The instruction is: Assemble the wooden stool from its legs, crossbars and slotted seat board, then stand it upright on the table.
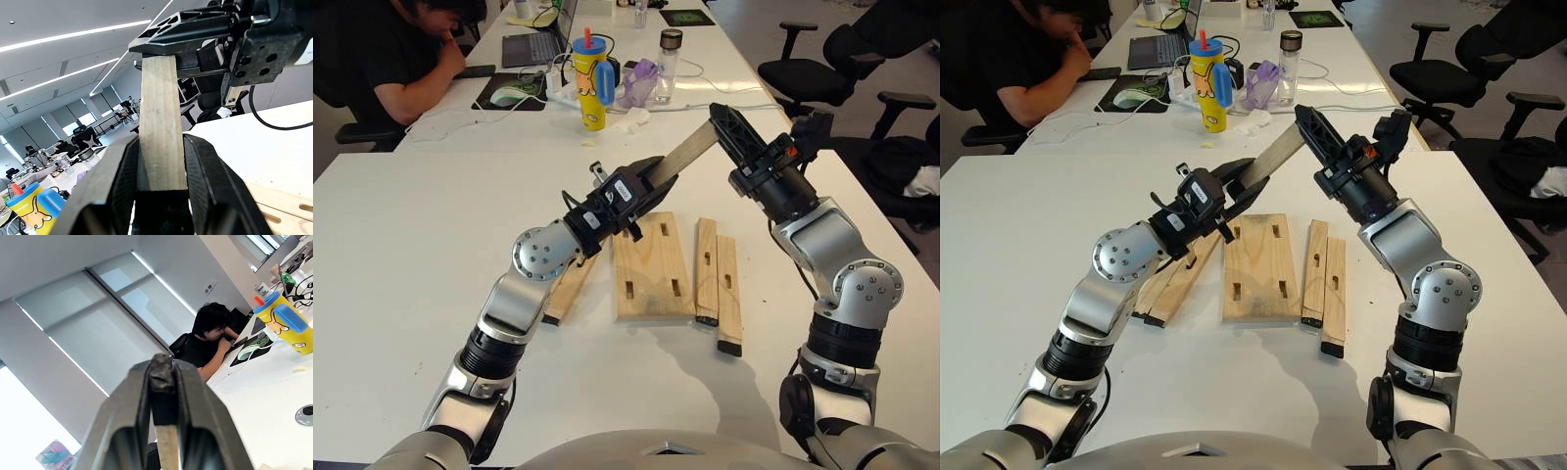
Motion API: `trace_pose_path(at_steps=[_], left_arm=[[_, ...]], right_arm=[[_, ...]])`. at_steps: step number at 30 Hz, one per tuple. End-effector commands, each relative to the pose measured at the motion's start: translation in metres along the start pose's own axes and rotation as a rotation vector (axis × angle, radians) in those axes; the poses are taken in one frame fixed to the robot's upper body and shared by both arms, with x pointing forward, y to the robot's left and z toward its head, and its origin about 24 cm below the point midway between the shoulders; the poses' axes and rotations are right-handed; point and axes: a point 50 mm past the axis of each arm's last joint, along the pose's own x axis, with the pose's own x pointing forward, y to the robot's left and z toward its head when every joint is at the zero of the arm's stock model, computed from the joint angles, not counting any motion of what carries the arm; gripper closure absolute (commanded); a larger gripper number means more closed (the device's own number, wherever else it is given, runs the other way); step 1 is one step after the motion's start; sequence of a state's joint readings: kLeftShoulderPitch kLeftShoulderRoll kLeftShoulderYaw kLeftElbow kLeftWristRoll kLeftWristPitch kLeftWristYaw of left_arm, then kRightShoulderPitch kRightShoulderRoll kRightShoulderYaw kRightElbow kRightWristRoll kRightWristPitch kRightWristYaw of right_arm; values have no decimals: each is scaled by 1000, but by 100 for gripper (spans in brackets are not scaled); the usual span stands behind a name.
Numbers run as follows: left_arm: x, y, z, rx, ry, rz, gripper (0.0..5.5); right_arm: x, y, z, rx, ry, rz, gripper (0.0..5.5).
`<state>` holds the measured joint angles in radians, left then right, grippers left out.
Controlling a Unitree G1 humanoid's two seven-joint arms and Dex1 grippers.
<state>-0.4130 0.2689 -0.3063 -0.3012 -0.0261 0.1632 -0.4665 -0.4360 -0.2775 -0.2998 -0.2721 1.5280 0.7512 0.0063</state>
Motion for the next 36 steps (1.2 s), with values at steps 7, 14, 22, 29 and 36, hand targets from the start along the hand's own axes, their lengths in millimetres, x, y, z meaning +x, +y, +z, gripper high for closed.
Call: trace_pose_path(at_steps=[7,14,22,29,36], left_arm=[[-14,25,-9,-283,-27,246,288],[-21,25,-11,-373,-30,301,269],[-21,27,-12,-412,-28,344,269],[-19,26,-13,-414,-21,324,269],[-19,26,-16,-412,-12,330,269]], right_arm=[[-28,-58,13,-302,-97,-456,504],[-80,-59,-8,-500,-167,-760,504],[-83,-56,-27,-401,-277,-858,504],[-80,-66,-38,-343,-267,-895,504],[-87,-74,-43,-346,-246,-941,504]])
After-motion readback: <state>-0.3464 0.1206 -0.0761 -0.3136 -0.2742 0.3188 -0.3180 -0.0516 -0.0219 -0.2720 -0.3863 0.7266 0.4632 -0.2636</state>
